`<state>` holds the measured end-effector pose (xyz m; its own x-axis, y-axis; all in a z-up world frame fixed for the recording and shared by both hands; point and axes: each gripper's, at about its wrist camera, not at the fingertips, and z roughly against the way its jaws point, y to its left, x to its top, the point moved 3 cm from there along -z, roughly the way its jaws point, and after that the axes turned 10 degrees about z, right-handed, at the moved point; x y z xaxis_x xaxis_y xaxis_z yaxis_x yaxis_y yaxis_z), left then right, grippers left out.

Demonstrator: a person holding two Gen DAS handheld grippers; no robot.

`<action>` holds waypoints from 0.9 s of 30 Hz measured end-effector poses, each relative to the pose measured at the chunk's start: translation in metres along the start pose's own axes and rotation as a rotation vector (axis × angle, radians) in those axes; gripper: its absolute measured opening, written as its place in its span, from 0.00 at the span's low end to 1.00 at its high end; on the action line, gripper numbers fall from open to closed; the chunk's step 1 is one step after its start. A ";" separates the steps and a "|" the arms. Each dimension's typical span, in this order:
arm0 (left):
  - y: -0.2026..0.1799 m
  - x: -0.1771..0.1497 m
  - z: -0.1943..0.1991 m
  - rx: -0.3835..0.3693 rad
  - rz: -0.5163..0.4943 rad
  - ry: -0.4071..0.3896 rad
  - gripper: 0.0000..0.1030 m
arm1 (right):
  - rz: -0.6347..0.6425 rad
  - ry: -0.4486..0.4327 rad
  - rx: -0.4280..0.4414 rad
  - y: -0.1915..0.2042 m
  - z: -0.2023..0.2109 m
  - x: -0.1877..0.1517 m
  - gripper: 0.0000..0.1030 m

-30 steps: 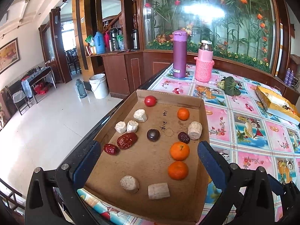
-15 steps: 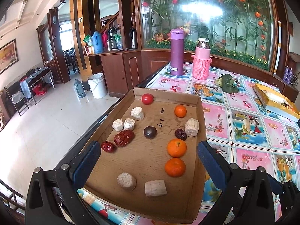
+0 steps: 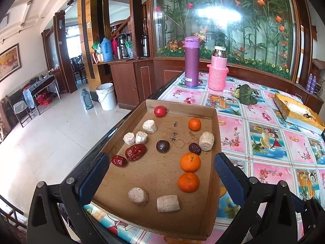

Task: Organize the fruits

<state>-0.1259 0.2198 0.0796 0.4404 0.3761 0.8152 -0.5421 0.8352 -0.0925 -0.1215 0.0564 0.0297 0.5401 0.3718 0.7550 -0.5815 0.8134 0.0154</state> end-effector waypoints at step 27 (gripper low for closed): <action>0.020 -0.001 0.019 0.004 0.061 -0.034 1.00 | 0.082 -0.044 -0.013 0.022 0.017 0.005 0.84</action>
<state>-0.1513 0.2285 0.0879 0.3820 0.4121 0.8272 -0.5702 0.8095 -0.1400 -0.1419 0.0687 0.0455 0.4637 0.4176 0.7814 -0.6146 0.7868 -0.0558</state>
